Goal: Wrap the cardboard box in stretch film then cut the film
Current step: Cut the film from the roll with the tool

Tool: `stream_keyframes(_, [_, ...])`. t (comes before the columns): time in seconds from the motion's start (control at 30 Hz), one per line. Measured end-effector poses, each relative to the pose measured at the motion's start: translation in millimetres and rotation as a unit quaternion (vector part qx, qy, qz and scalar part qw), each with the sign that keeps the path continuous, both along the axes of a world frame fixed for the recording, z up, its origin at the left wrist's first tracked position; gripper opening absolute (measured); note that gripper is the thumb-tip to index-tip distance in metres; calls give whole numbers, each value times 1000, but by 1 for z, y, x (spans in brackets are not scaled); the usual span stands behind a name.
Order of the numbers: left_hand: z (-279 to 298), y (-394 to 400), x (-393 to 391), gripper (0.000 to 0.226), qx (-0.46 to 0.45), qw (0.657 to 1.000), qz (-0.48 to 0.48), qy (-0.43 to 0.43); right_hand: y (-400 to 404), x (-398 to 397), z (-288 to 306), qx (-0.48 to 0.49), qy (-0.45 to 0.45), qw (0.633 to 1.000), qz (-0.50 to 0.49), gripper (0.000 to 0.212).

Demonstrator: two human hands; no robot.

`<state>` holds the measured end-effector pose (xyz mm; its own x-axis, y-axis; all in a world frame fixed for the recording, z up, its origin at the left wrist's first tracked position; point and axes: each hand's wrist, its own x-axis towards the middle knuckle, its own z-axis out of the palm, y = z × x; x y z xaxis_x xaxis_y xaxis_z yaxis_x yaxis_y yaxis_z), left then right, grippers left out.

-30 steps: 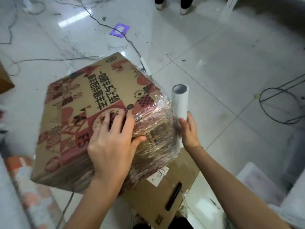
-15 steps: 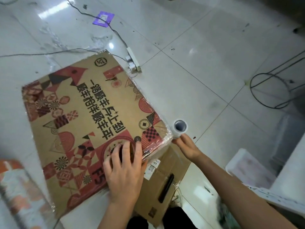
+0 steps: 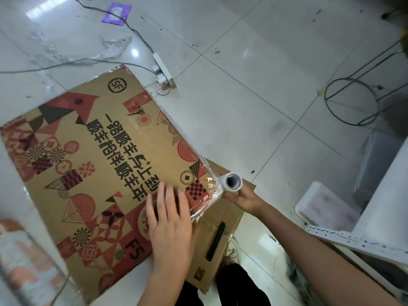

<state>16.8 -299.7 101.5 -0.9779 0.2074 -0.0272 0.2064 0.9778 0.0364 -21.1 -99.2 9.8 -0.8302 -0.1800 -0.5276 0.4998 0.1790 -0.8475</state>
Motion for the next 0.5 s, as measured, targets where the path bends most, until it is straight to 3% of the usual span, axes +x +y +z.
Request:
stream_keyframes(0.1, [13,30,-19,98,54,995,-83,-12,2,3,-5,37,-2,999,23,32])
stream_keyframes(0.17, [12,56,-40,101,45,987,-151,-28,3,5,-13,70,-19,996,44,41])
stream_keyframes(0.2, [14,68,-52,96,36,982,-178,-45,1,4,-12,71,-12,996,47,46])
stream_keyframes(0.33, [22,94,-88,45,-56,953,-268,-130,-6,6,-9,39,10,999,-32,21])
stream_keyframes(0.4, [19,96,-95,40,-48,952,-272,-129,-4,16,-21,129,-4,987,-100,6])
stream_keyframes(0.47, [16,93,-100,40,-19,957,-267,-113,-2,40,-41,265,-115,945,-156,30])
stream_keyframes(0.5, [15,91,-102,39,9,960,-257,-114,-4,56,-51,303,-179,926,-136,34])
